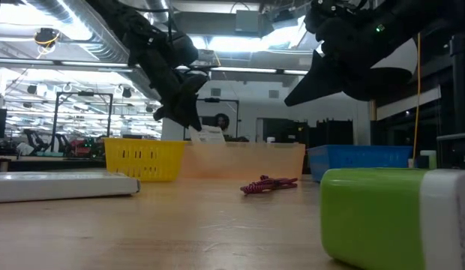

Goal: Pick and place items into bin
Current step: Put the right card reader box into the orange bin, then put the green charger adapter into the yellow bin

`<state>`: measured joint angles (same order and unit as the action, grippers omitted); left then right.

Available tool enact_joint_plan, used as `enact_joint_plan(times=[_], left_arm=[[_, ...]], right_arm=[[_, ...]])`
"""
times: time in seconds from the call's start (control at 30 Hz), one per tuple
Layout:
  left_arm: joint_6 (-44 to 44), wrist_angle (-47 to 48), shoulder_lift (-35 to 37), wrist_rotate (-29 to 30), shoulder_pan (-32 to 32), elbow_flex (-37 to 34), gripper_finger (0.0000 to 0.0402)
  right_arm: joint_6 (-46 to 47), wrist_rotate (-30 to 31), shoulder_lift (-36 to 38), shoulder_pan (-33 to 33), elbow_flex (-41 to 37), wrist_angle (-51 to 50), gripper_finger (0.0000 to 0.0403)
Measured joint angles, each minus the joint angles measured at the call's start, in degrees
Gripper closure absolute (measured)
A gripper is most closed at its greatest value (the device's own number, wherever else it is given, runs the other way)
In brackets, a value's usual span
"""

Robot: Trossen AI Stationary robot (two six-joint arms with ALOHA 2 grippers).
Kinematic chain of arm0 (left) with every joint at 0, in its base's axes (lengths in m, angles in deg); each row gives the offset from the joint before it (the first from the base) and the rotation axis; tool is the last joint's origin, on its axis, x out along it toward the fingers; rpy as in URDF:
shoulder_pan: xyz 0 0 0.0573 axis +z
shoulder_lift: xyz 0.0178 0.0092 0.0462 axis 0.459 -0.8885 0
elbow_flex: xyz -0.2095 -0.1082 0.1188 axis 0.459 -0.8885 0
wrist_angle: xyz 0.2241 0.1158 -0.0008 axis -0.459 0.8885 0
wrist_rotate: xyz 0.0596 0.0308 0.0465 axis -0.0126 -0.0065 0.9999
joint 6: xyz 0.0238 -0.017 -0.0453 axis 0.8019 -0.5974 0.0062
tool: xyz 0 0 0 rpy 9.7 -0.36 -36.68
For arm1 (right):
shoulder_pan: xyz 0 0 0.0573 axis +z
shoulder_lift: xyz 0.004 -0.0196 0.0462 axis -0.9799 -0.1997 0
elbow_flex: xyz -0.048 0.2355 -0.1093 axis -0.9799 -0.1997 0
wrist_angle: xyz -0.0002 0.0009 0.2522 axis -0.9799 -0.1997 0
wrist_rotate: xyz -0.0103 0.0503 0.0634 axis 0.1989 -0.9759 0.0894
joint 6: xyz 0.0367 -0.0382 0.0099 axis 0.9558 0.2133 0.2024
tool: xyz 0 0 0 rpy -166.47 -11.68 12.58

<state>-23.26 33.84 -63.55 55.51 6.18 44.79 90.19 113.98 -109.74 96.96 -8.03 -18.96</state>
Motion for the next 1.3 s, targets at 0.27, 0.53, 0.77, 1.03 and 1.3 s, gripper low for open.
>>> enact_joint_plan(times=[0.27,0.53,0.77,1.03,1.3], left_arm=[[1.1,0.0,0.0,4.2,0.0,0.0,0.0302],[6.3,-4.4,0.0,7.4,-0.2,0.0,0.0286],[10.9,-7.2,0.4,7.2,-1.6,0.0,0.0294],[14.4,-6.2,6.2,7.0,-6.3,0.0,0.0328],[14.1,-3.1,18.6,7.5,-16.2,0.0,0.0397]], right_arm=[[-0.1,0.0,0.0,0.0,0.0,0.0,0.0403],[-0.1,0.0,0.0,0.0,0.0,0.0,0.0403],[-1.2,0.0,0.0,0.0,0.0,0.0,0.0403],[-1.5,0.0,0.0,0.0,0.0,-0.3,0.0403],[-3.9,0.0,0.0,0.0,0.0,-0.1,0.0403]])
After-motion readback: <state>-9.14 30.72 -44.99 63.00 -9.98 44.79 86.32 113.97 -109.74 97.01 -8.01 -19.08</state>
